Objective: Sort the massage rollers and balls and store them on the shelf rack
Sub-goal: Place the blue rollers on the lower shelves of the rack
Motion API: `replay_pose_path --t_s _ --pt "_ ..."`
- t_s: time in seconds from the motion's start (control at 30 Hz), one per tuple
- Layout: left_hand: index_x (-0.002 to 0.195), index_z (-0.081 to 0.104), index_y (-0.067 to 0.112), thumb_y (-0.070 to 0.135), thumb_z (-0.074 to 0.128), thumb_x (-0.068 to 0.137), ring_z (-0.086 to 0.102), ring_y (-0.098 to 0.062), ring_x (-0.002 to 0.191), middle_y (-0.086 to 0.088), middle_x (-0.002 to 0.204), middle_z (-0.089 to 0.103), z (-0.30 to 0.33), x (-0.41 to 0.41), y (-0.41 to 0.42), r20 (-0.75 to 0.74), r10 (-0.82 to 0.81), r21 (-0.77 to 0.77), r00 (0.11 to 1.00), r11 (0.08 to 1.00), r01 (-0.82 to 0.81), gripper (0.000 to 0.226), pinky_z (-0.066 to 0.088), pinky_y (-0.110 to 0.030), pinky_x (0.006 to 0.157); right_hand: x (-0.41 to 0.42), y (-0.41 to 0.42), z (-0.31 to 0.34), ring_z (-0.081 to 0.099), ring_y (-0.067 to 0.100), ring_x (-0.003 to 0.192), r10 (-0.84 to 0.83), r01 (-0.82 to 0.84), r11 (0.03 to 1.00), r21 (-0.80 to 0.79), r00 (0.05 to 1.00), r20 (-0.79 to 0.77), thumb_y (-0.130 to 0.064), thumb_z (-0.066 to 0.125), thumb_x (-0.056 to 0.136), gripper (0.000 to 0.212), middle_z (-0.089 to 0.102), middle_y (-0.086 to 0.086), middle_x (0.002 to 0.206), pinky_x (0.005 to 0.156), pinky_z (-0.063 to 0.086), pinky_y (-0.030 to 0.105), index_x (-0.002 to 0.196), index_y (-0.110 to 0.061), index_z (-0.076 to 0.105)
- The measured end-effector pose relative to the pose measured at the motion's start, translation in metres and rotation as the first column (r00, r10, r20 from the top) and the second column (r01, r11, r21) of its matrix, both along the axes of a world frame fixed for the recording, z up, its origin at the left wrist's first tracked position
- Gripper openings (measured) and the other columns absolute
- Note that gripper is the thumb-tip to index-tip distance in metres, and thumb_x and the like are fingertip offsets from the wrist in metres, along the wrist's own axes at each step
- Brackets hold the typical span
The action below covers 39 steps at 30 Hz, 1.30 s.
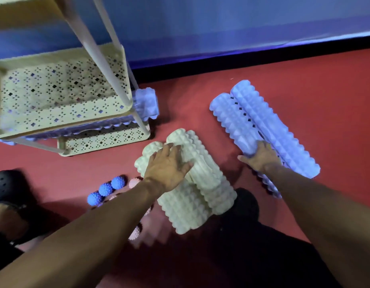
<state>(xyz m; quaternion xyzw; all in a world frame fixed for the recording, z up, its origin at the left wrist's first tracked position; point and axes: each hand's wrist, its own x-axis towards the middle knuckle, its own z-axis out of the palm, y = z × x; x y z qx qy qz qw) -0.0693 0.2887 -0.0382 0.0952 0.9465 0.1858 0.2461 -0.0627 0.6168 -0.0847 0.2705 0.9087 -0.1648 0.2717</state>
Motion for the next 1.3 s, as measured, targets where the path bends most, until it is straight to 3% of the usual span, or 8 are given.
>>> replay_pose_path --t_s 0.47,0.6,0.7,0.77,0.97,1.07,1.2,1.3 --pt "0.145 0.037 0.032 0.078 0.038 0.087 0.038 -0.023 0.14 0.008 0.153 0.035 -0.019 0.001 -0.012 -0.022 0.135 0.053 0.991 0.99 -0.134 0.074 0.031 -0.045 0.118 -0.021 0.006 -0.036 0.057 0.034 0.12 -0.104 0.106 0.994 -0.028 0.991 0.079 -0.056 0.089 0.055 0.112 0.052 0.014 0.135 0.097 0.051 0.045 0.139 -0.002 0.037" --pt "0.147 0.036 0.026 0.081 0.028 0.083 0.045 -0.023 0.134 0.005 0.15 0.036 0.019 0.003 -0.029 -0.034 0.067 0.027 0.997 0.997 -0.066 0.084 0.037 -0.046 0.112 -0.022 -0.012 -0.007 0.062 0.029 0.1 -0.187 0.18 0.98 -0.083 0.979 -0.076 -0.056 0.089 0.054 0.102 0.06 0.01 0.121 0.082 0.052 0.039 0.129 -0.006 0.042" --pt "0.144 0.041 0.024 0.072 0.045 0.089 0.05 -0.025 0.128 0.002 0.146 0.04 0.056 0.0 -0.044 -0.08 0.051 0.05 0.995 0.998 -0.047 0.073 0.041 -0.047 0.108 -0.024 -0.031 0.031 0.064 0.032 0.108 -0.285 0.25 0.956 -0.152 0.914 -0.29 -0.056 0.09 0.057 0.098 0.062 0.01 0.122 0.089 0.053 0.043 0.129 -0.006 0.046" --pt "0.145 0.042 0.021 0.066 0.051 0.092 0.049 -0.025 0.129 0.0 0.144 0.042 0.087 -0.003 -0.056 -0.106 0.054 0.064 0.993 0.997 -0.048 0.07 0.039 -0.044 0.11 -0.026 -0.047 0.068 0.068 0.032 0.094 -0.376 0.304 0.923 -0.235 0.838 -0.396 -0.056 0.091 0.057 0.084 0.067 0.01 0.105 0.076 0.054 0.04 0.113 -0.005 0.055" --pt "0.145 0.045 0.024 0.067 0.057 0.088 0.048 -0.021 0.133 0.0 0.142 0.047 0.19 0.014 -0.081 -0.142 0.073 0.124 0.987 0.991 -0.055 0.073 0.038 -0.04 0.112 0.007 -0.131 0.194 0.065 0.024 0.081 -0.612 0.285 0.755 -0.59 0.628 -0.48 -0.042 0.091 0.069 0.055 0.066 0.009 0.089 0.068 0.047 0.035 0.097 -0.003 0.064" --pt "0.143 0.049 0.026 0.063 0.065 0.086 0.052 -0.017 0.13 0.001 0.142 0.052 0.24 0.039 -0.095 -0.165 0.04 0.186 0.985 0.983 -0.009 0.07 0.039 -0.037 0.112 0.041 -0.177 0.245 0.067 0.028 0.081 -0.687 0.179 0.56 -0.809 0.646 -0.332 -0.043 0.084 0.077 0.053 0.072 0.026 0.097 0.073 0.055 0.052 0.099 0.003 0.068" --pt "0.145 0.047 0.025 0.062 0.07 0.083 0.053 -0.014 0.13 0.004 0.146 0.053 0.293 0.081 -0.117 -0.176 -0.03 0.224 0.984 0.972 0.07 0.076 0.041 -0.034 0.11 0.089 -0.241 0.3 0.066 0.019 0.066 -0.699 0.125 0.315 -0.941 0.701 -0.141 -0.051 0.077 0.08 0.053 0.07 0.006 0.082 0.057 0.054 0.027 0.105 -0.006 0.066" --pt "0.15 0.038 0.023 0.069 0.072 0.076 0.053 -0.022 0.129 -0.001 0.145 0.052 0.318 0.111 -0.139 -0.302 -0.064 0.104 0.951 0.99 0.1 0.093 0.042 -0.036 0.106 0.119 -0.29 0.33 0.071 0.024 0.08 -0.728 0.041 0.087 -0.995 0.684 -0.035 -0.034 0.07 0.092 0.044 0.073 0.009 0.096 0.068 0.058 0.036 0.121 -0.002 0.063"
